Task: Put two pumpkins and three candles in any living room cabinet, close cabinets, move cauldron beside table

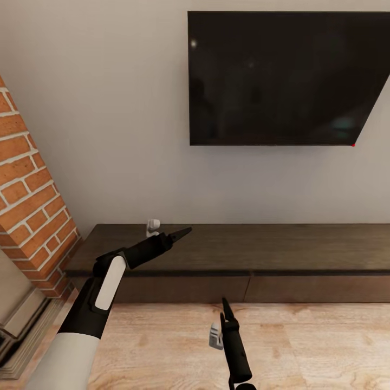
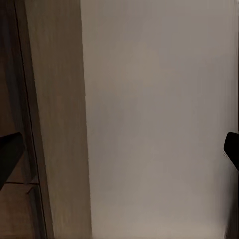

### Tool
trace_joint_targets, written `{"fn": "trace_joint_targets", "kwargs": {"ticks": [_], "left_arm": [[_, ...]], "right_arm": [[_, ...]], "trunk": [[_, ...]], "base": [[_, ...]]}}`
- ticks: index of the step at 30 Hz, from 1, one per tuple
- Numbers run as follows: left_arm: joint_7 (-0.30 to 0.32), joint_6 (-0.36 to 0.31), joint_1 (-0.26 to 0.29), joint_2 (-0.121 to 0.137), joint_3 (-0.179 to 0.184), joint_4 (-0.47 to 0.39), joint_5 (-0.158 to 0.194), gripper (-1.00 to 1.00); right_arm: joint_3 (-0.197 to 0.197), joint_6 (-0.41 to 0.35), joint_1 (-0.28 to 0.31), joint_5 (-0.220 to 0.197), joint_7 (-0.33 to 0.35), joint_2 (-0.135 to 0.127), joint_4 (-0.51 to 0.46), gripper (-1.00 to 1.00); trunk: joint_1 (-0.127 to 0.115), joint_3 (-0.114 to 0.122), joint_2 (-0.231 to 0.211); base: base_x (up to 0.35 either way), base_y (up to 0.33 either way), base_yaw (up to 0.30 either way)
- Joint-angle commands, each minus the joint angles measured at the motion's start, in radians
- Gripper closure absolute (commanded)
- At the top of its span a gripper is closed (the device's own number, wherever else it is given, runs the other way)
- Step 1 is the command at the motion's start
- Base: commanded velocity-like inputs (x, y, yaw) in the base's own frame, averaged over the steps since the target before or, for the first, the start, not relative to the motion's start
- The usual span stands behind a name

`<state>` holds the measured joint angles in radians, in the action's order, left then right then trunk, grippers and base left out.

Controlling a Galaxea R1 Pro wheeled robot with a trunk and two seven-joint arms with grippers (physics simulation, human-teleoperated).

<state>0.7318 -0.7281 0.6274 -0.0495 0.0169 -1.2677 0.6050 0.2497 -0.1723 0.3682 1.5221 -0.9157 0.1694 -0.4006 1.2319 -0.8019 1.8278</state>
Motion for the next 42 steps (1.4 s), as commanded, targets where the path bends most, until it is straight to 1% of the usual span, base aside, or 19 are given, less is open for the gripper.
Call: {"fn": "trace_joint_targets", "kwargs": {"ticks": [1, 7, 8, 25, 40, 42], "left_arm": [[0.000, -0.001, 0.000, 0.000, 0.000, -0.001, 0.000, -1.00], [0.000, -0.002, 0.000, 0.000, 0.000, -0.005, -0.001, -1.00], [0.000, -0.002, 0.000, 0.000, 0.000, -0.005, -0.001, -1.00], [0.001, 0.002, 0.000, 0.000, 0.001, -0.006, -0.001, -1.00], [0.002, 0.002, 0.000, 0.000, 0.001, -0.006, -0.001, -1.00], [0.002, 0.002, 0.000, 0.000, 0.001, -0.006, -0.001, -1.00]], "right_arm": [[0.006, -0.006, 0.000, -0.001, -0.006, 0.000, 0.006, -1.00], [0.040, -0.039, 0.000, -0.003, -0.039, 0.002, 0.039, -1.00], [0.044, -0.053, 0.000, -0.003, -0.283, 0.002, 0.048, -1.00], [0.046, -0.058, 0.002, -0.024, -0.282, 0.005, 0.035, -1.00], [0.031, -0.056, 0.012, -0.026, -0.270, 0.001, 0.031, -1.00], [0.030, -0.056, 0.014, -0.041, -0.268, 0.000, 0.031, -1.00]], "trunk": [[0.000, 0.000, 0.000], [0.000, 0.000, 0.000], [0.000, 0.000, 0.000], [0.000, 0.000, 0.000], [0.000, 0.000, 0.000], [0.000, 0.000, 0.000]], "base": [[0.000, 0.000, 0.000], [0.000, 0.000, 0.000], [0.000, 0.000, 0.000], [0.000, 0.000, 0.000], [0.000, 0.000, 0.000], [0.000, 0.000, 0.000]]}}
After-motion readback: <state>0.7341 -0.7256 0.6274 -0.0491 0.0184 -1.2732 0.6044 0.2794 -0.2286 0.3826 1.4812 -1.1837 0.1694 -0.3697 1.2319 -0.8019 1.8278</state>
